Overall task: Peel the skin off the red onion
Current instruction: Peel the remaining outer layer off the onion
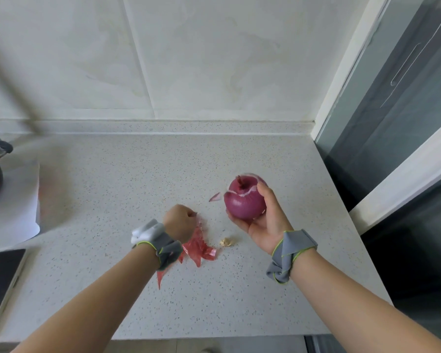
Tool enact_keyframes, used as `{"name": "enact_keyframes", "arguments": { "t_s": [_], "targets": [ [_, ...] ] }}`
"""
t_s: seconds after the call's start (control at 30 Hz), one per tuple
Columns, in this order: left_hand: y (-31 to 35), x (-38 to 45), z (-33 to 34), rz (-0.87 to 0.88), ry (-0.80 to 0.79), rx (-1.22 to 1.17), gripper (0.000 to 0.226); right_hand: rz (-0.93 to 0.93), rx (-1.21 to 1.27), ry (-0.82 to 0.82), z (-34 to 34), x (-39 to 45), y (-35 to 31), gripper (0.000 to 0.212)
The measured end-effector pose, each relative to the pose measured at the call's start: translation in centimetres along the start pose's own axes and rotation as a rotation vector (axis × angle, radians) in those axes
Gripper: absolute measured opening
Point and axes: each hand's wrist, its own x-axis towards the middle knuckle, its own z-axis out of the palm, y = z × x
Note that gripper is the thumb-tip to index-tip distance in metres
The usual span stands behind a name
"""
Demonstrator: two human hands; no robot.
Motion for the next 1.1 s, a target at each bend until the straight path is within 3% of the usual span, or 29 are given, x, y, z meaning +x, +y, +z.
{"name": "enact_keyframes", "arguments": {
  "t_s": [0.1,0.3,0.43,0.53,0.6,0.67,0.77,0.97,1.1],
  "targets": [
    [-1.7,1.3,1.7,0.052,0.007,0.161,0.027,0.059,-0.004,0.054,-0.8,0.5,0.6,0.034],
    [-4.6,2.0,3.2,0.089,-0.013,0.472,0.034,0.034,-0.112,0.118,-1.7,0.8,1.1,0.015],
    [-5.0,1.2,2.5,0.100,-0.009,0.303,0.038,0.037,-0.126,0.078,-2.3,0.7,1.1,0.030],
    [-3.4,0.9,0.4,0.004,-0.091,0.312,0.058,0.031,-0.185,0.012,-2.2,0.4,0.6,0.042],
    [-1.2,0.1,-1.4,0.004,-0.032,0.292,0.056,0.023,-0.239,-0.032,-1.9,0.1,0.1,0.047],
    [1.3,-1.3,-2.7,0.057,0.027,0.086,0.036,0.020,-0.275,-0.067,-1.6,0.0,0.0,0.053],
    [4.5,-3.9,-3.4,-0.093,-0.255,-0.365,0.054,-0.008,-0.253,-0.088,-1.0,0.0,0.1,0.059],
    [4.7,-4.8,-3.6,-0.221,-0.399,-0.612,0.038,-0.037,-0.207,-0.164,-0.9,-0.3,0.3,0.064],
    [4.4,-5.0,-3.3,-0.162,-0.424,-0.767,0.020,-0.041,-0.285,-0.202,-1.1,-0.3,0.2,0.071]
  ]
}}
